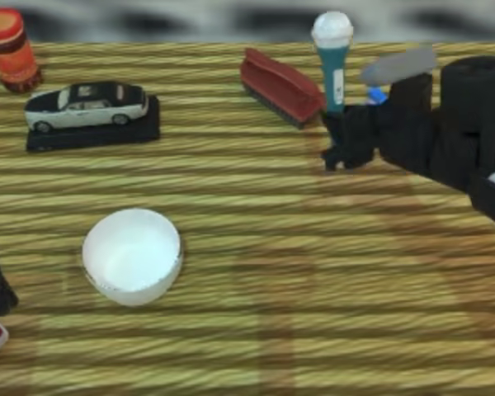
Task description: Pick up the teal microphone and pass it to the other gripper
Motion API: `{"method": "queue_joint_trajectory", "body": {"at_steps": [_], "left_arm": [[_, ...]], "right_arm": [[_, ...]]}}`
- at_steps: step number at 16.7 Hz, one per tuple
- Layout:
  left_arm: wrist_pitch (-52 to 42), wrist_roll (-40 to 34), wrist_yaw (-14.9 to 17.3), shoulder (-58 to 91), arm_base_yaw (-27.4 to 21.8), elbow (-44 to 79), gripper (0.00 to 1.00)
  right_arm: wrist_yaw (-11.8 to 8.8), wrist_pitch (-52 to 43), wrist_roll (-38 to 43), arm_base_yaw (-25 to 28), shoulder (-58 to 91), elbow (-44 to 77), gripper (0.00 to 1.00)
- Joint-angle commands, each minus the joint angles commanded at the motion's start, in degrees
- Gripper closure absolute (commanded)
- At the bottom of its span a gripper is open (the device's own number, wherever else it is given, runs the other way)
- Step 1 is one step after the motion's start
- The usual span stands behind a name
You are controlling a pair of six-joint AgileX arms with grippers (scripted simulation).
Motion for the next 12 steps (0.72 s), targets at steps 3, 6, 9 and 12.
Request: {"method": "queue_joint_trajectory", "body": {"at_steps": [3,6,9,12], "left_arm": [[0.0,0.0,0.0,0.0,0.0,0.0,0.0],[0.0,0.0,0.0,0.0,0.0,0.0,0.0],[0.0,0.0,0.0,0.0,0.0,0.0,0.0],[0.0,0.0,0.0,0.0,0.0,0.0,0.0]], "right_arm": [[-3.74,12.4,-3.57,-0.19,-4.09,-3.67,1.0],[-6.2,19.51,-6.06,-0.37,-7.33,-6.03,1.0],[-6.86,21.26,-6.75,-0.44,-8.32,-6.65,1.0],[-6.78,21.12,-6.6,-0.21,-8.12,-6.38,1.0]]}}
